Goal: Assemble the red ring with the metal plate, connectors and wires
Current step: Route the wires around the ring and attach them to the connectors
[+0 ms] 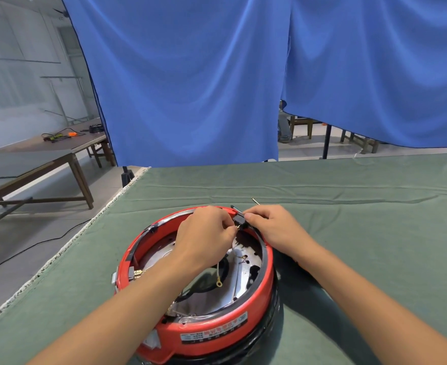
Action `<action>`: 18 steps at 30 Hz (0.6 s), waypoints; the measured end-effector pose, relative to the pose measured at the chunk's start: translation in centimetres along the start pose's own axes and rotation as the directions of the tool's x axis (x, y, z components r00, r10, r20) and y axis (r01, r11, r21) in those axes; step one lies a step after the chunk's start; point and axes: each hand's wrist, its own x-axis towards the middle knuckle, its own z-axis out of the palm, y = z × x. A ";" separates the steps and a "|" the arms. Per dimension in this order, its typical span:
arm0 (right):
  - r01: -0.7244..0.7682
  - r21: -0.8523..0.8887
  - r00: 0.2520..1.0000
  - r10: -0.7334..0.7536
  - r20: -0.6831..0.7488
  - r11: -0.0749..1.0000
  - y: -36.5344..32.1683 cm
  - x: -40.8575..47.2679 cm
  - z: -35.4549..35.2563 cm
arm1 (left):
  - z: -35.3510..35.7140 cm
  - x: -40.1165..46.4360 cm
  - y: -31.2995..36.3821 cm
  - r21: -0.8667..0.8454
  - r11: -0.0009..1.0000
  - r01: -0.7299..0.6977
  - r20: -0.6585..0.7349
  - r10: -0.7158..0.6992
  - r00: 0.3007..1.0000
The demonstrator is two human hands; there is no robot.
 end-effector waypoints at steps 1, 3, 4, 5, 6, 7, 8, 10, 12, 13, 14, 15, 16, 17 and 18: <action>-0.002 0.007 1.000 0.002 0.001 1.000 0.0 0.0 0.0 | 0.0 0.0 0.0 0.007 1.000 0.002 -0.003 -0.002 1.000; -0.004 0.014 1.000 0.004 0.003 1.000 0.1 0.0 0.0 | 0.1 0.0 0.0 0.014 1.000 0.005 -0.012 -0.005 1.000; -0.005 0.018 1.000 0.005 0.003 1.000 0.1 0.0 0.1 | 0.1 0.0 0.0 0.014 1.000 0.005 -0.017 -0.005 1.000; -0.007 0.023 1.000 0.007 0.001 1.000 0.2 0.0 0.1 | 0.1 0.0 -0.1 0.013 1.000 0.006 -0.022 -0.006 1.000; -0.009 0.027 1.000 0.009 -0.002 1.000 0.2 0.1 0.1 | 0.1 0.0 -0.1 0.011 1.000 0.008 -0.026 -0.007 1.000; -0.010 0.029 1.000 0.010 -0.004 1.000 0.3 0.1 0.1 | 0.1 -0.1 -0.1 0.008 1.000 0.009 -0.029 -0.008 1.000; -0.010 0.031 1.000 0.010 -0.005 0.999 0.3 0.1 0.1 | 0.1 -0.1 -0.1 0.006 1.000 0.008 -0.032 -0.008 0.999; -0.010 0.033 1.000 0.011 -0.006 0.999 0.4 0.1 0.1 | 0.1 -0.2 -0.1 0.010 1.000 0.003 -0.037 -0.003 0.999; -0.008 0.033 1.000 0.008 -0.005 0.999 0.4 0.1 0.1 | 0.1 -0.2 -0.1 0.009 1.000 -0.005 -0.043 0.005 0.999; -0.005 0.035 1.000 0.005 -0.004 0.999 0.4 0.1 0.1 | 0.2 -0.1 -0.1 0.008 1.000 -0.009 -0.045 0.009 0.999; 0.001 0.039 1.000 0.000 -0.004 0.999 0.3 0.0 0.1 | 0.2 -0.1 -0.1 0.010 1.000 -0.013 -0.046 0.013 0.999; 0.006 0.042 1.000 -0.006 -0.003 0.999 0.3 0.0 0.1 | 0.3 -0.1 0.0 0.013 1.000 -0.016 -0.045 0.016 0.999; 0.011 0.044 1.000 -0.011 -0.002 0.999 0.3 0.0 0.1 | 0.3 -0.1 0.0 0.016 1.000 -0.019 -0.044 0.019 0.999; 0.015 0.041 1.000 -0.015 -0.001 0.999 0.3 0.0 0.1 | 0.3 -0.1 0.0 0.017 1.000 -0.020 -0.041 0.021 0.999; 0.019 0.036 1.000 -0.019 0.000 0.999 0.3 -0.1 0.1 | 0.3 -0.2 0.0 0.017 1.000 -0.021 -0.039 0.022 0.999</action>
